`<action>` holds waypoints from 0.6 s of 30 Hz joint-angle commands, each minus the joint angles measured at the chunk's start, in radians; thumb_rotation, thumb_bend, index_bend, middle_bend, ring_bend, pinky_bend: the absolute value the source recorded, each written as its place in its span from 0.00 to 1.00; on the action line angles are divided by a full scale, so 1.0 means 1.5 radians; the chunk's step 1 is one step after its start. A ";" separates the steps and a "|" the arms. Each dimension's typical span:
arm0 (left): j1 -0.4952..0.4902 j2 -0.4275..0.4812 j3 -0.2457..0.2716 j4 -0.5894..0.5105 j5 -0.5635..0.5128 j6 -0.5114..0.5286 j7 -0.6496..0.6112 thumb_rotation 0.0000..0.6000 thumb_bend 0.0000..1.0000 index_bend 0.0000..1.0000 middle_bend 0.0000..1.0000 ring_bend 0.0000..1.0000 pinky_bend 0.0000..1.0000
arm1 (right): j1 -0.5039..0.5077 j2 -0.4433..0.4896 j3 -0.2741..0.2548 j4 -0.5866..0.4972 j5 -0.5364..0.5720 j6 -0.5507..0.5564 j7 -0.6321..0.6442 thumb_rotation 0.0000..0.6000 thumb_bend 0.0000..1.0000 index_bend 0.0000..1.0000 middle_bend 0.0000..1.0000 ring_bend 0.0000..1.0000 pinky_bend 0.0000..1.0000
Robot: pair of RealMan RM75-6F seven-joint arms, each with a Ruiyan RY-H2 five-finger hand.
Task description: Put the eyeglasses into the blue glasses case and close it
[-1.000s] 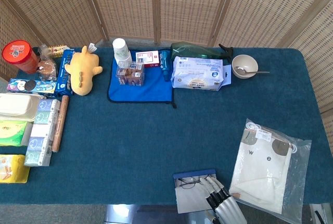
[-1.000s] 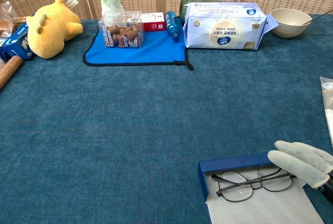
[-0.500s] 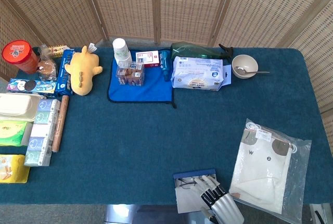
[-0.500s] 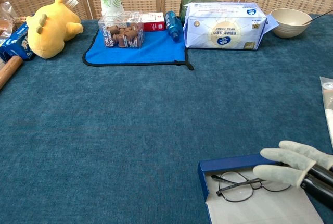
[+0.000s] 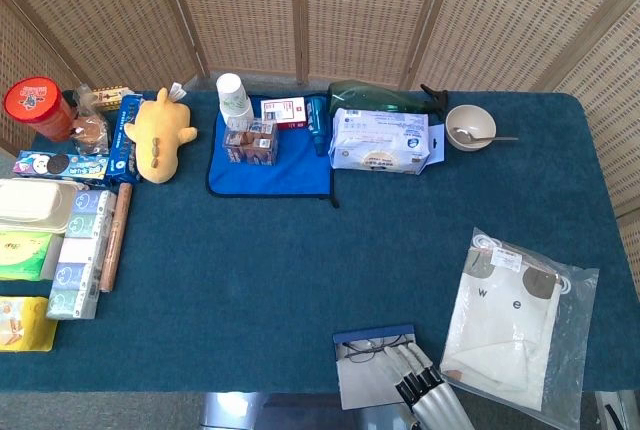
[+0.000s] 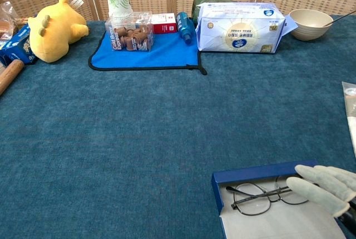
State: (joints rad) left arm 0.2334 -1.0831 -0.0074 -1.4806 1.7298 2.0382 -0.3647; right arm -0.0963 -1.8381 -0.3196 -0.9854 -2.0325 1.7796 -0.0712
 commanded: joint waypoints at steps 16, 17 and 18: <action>0.017 0.000 0.004 0.011 0.003 0.023 -0.011 1.00 0.29 0.19 0.14 0.00 0.00 | -0.029 -0.070 0.011 0.168 0.006 0.063 0.069 1.00 0.21 0.00 0.00 0.00 0.06; 0.016 -0.001 0.005 0.011 0.004 0.022 -0.011 1.00 0.29 0.19 0.14 0.00 0.00 | -0.030 -0.071 0.010 0.172 0.008 0.063 0.076 1.00 0.21 0.00 0.00 0.00 0.06; 0.016 -0.001 0.005 0.012 0.004 0.022 -0.011 1.00 0.29 0.19 0.14 0.00 0.00 | -0.031 -0.072 0.010 0.174 0.009 0.063 0.079 1.00 0.21 0.00 0.00 0.00 0.06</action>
State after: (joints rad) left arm 0.2576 -1.0843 -0.0003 -1.4633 1.7360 2.0711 -0.3811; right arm -0.1395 -1.9438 -0.3041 -0.7295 -2.0226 1.8735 0.0403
